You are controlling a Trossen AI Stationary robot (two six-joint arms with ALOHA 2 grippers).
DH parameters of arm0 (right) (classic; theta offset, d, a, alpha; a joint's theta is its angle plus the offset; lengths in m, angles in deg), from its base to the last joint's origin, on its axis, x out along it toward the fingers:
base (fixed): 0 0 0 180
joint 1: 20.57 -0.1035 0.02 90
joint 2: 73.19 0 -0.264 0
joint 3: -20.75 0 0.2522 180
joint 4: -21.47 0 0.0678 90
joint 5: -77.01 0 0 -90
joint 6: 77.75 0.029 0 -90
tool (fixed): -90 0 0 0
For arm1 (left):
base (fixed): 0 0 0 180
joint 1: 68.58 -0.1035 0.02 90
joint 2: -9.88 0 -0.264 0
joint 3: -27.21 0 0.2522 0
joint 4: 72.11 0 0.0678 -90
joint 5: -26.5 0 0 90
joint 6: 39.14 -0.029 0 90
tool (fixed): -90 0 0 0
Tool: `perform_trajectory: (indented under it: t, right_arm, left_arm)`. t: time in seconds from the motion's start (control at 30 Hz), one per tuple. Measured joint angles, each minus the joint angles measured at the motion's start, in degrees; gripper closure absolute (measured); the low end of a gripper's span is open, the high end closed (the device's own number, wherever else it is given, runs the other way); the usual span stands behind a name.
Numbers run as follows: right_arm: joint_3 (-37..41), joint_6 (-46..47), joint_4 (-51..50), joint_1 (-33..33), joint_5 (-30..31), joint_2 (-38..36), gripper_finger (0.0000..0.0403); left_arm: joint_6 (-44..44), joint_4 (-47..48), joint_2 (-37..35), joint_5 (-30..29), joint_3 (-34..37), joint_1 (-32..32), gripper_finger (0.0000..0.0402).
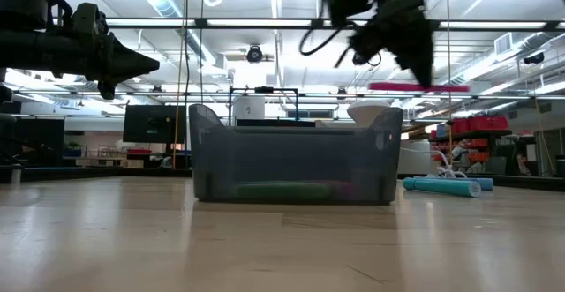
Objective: Pick & Place Markers
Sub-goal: Put the pink marker into the transparent bin
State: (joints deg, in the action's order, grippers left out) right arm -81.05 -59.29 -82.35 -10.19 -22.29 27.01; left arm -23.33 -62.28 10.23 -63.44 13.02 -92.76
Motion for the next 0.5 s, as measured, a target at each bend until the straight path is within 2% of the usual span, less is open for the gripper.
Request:
perform_trajectory:
  t: [0.27,0.5]
  right_arm:
    - [-16.5,-7.7,0.1,0.1,0.8,13.4,0.0391]
    - [-29.2,-13.7,0.1,0.1,2.6,21.5,0.0391]
  left_arm:
    - [0.0,0.0,0.0,0.0,0.0,0.0,0.0387]
    - [0.0,0.0,0.0,0.0,0.0,0.0,0.0387]
